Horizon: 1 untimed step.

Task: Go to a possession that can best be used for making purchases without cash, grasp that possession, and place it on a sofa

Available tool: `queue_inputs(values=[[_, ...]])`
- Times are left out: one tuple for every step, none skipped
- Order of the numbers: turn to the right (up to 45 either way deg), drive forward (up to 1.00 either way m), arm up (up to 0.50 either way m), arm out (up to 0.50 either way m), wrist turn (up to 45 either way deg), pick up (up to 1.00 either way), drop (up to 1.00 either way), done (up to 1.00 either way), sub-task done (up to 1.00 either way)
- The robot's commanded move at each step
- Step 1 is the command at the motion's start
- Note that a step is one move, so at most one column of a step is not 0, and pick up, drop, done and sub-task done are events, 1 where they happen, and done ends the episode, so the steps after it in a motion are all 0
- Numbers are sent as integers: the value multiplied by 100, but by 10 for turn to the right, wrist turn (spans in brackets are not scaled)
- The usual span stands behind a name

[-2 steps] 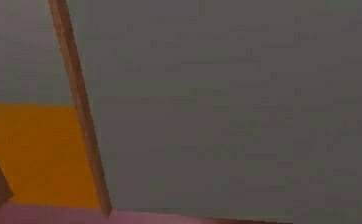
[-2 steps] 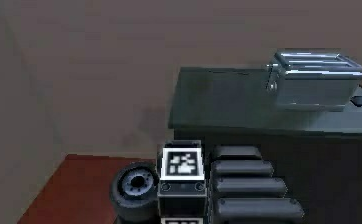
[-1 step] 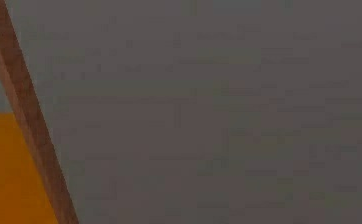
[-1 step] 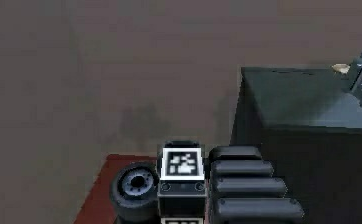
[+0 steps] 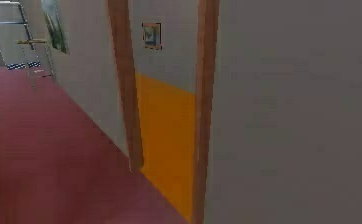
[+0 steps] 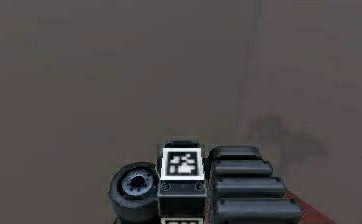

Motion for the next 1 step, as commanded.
queue_inputs(values=[[-390, 0, 0, 0, 0, 0, 0, 0, 0]])
